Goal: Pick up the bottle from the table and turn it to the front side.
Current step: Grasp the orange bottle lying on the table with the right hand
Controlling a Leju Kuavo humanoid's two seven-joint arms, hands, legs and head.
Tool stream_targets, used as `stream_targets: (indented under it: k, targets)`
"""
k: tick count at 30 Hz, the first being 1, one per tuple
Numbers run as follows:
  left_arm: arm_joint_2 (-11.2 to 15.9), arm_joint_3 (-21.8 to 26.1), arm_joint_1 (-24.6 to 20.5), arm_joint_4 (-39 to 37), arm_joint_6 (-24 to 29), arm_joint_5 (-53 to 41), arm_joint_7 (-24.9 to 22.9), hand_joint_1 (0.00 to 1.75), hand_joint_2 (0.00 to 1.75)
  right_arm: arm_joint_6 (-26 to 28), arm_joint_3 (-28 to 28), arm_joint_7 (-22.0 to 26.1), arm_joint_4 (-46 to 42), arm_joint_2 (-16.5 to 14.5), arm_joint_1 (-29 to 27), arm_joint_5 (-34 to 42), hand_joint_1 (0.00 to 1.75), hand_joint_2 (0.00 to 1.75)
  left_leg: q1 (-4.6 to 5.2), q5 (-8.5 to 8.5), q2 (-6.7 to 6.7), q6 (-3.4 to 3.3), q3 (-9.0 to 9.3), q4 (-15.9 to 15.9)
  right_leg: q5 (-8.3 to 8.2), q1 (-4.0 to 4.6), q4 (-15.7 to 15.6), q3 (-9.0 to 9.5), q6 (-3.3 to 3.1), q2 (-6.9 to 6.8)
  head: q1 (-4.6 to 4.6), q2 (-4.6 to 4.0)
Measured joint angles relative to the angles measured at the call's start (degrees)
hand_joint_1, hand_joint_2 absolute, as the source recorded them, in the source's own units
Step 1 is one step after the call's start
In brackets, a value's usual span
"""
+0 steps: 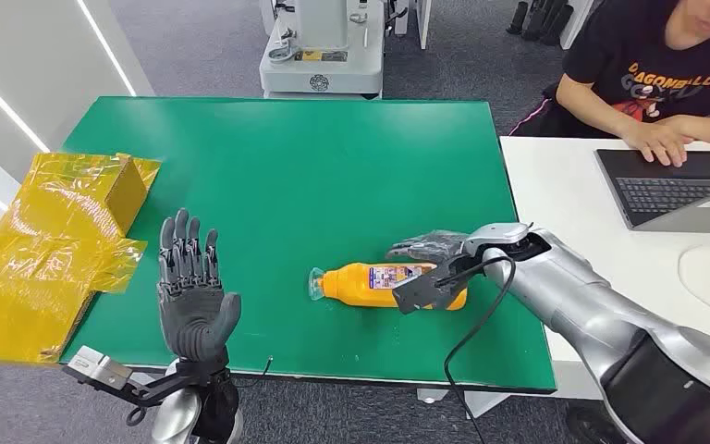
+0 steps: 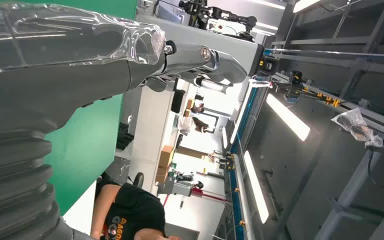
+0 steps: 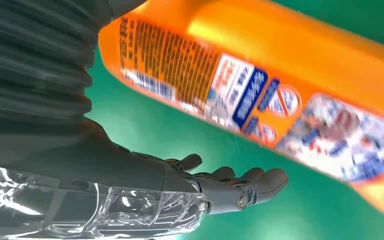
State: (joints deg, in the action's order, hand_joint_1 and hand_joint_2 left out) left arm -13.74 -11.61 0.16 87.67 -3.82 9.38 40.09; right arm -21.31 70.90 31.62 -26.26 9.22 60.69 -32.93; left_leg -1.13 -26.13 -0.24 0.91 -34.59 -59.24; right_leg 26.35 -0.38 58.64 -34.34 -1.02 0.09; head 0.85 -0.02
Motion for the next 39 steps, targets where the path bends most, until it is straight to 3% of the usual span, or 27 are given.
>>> stream_targets:
  k: [19, 23, 30, 35, 39]
  targets:
    - [-0.16, 1.30, 0.26, 0.02, -0.09, -0.57, 0.01, 0.00, 1.75, 8.21, 4.18, -2.38, 2.13, 0.64, -3.37, -1.85, 0.00, 1.75, 0.00, 0.00, 0.01, 0.00, 0.03, 0.00, 0.00, 0.00, -0.01, 0.01, 0.00, 0.02, 0.01, 0.00]
    - [-0.16, 1.37, 0.28, 0.02, -0.18, -0.57, 0.00, 0.00, 1.75, 12.05, 4.61, -3.85, 2.16, 1.07, -4.17, -2.98, 1.20, 1.75, 0.00, 0.00, 0.02, 0.00, 0.04, -0.01, 0.00, 0.00, -0.02, 0.02, 0.00, 0.02, 0.00, 0.00]
    - [-0.16, 1.40, 0.30, 0.02, -0.42, -0.57, 0.01, 0.00, 1.75, 16.83, 4.85, -5.21, 2.11, 1.72, -5.36, -3.68, 1.20, 1.75, 0.00, -0.01, 0.13, -0.01, 0.15, 0.00, -0.01, 0.00, -0.02, 0.08, 0.00, 0.12, 0.00, 0.00]
    - [-0.16, 1.40, 0.30, 0.02, -0.44, -0.57, 0.00, 0.00, 1.75, 17.03, 4.85, -5.22, 2.11, 1.85, -5.48, -3.68, 1.75, 1.75, 0.00, 0.00, 0.13, -0.01, 0.18, 0.00, -0.03, 0.00, -0.02, 0.12, 0.02, 0.12, 0.00, 0.00]
    - [-0.16, 1.40, 0.30, 0.02, -0.44, -0.57, 0.00, 0.00, 1.75, 18.30, 4.85, -5.64, 2.06, 1.98, -5.78, -3.76, 1.75, 1.75, 0.00, 0.00, 0.14, -0.01, 0.23, -0.01, -0.03, 0.00, -0.02, 0.16, 0.01, 0.13, 0.01, 0.00]
